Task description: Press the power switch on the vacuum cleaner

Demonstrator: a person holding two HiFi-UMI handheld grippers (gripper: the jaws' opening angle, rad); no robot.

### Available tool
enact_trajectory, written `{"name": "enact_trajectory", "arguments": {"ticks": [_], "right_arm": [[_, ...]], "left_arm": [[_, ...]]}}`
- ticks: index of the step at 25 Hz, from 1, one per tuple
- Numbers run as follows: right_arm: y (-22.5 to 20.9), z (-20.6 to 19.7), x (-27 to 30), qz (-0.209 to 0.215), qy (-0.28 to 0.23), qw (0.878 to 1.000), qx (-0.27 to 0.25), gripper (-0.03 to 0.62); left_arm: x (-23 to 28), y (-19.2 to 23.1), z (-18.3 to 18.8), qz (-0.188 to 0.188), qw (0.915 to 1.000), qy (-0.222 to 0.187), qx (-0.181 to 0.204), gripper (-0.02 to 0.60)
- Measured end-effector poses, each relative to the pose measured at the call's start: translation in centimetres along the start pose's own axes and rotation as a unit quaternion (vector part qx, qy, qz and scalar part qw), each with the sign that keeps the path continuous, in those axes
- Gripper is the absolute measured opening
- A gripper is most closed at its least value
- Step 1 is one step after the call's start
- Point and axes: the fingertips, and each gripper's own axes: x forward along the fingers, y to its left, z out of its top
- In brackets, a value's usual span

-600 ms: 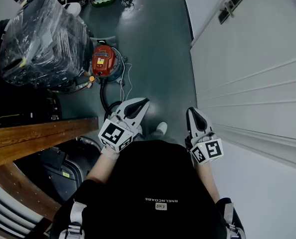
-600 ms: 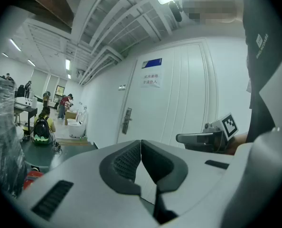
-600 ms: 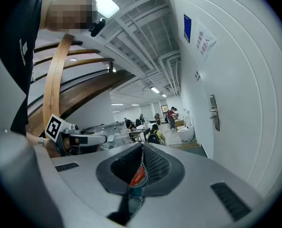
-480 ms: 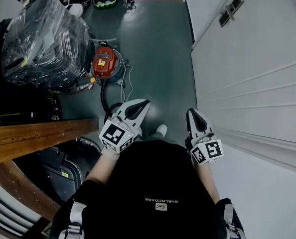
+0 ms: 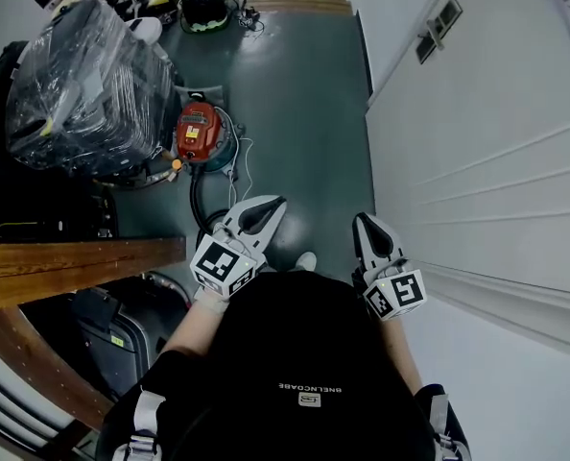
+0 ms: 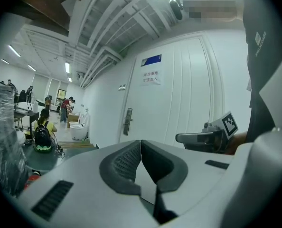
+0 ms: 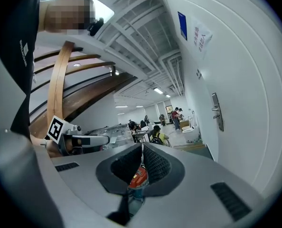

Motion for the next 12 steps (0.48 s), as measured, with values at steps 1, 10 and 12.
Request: {"name": "enact_trajectory", "arguments": {"ticks": [1, 10, 12], "right_arm": [[-0.5, 0.0, -0.1, 0.002, 0.001, 1.0, 0.0, 0.033], [-3.4, -0.5, 0.1, 0.023, 0.018, 1.0, 0.012, 0.032], [-4.1, -0.5, 0.9, 0.027, 0.02, 0.999, 0.013, 0.034]], "left_arm": [[0.4, -0.3, 0.0, 0.001, 1.0, 0.0, 0.001, 0.015], [1.8, -0.6, -1.4, 0.037, 0.9991, 0.01, -0.017, 0.015], [2.4, 0.1, -1.6, 0.043, 0.9988, 0.014, -0.018, 0.015]]}}
